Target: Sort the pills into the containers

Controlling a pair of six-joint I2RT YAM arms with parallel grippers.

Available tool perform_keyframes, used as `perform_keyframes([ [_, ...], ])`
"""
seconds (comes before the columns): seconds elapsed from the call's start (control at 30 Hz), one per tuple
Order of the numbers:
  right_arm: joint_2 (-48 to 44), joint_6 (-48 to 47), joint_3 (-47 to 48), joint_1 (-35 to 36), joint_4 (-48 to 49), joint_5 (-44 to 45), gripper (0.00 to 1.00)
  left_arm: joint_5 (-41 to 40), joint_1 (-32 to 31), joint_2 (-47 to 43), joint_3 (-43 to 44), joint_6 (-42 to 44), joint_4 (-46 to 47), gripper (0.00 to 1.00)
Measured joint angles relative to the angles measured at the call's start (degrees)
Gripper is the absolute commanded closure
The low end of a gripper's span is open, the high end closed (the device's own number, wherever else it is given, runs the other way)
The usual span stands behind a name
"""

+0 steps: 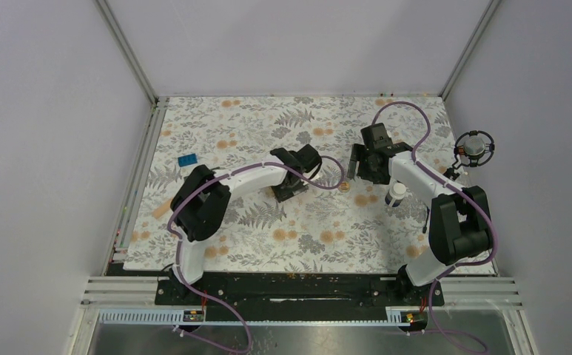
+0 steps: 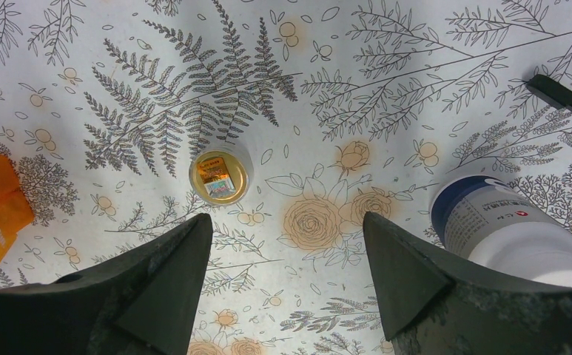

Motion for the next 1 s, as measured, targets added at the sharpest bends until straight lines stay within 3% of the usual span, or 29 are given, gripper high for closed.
perform_keyframes([
  [0.57, 0.0, 0.0, -0.3, -0.1, 1.0, -3.2, 0.17, 7.3, 3.7, -15.0, -13.7, -2.8, 13.0, 1.0],
  [1.0, 0.0, -1.1, -1.1, -0.2, 3.6, -10.6, 0.16, 22.6, 9.6, -37.2, -26.8, -7.0, 37.0, 1.0],
])
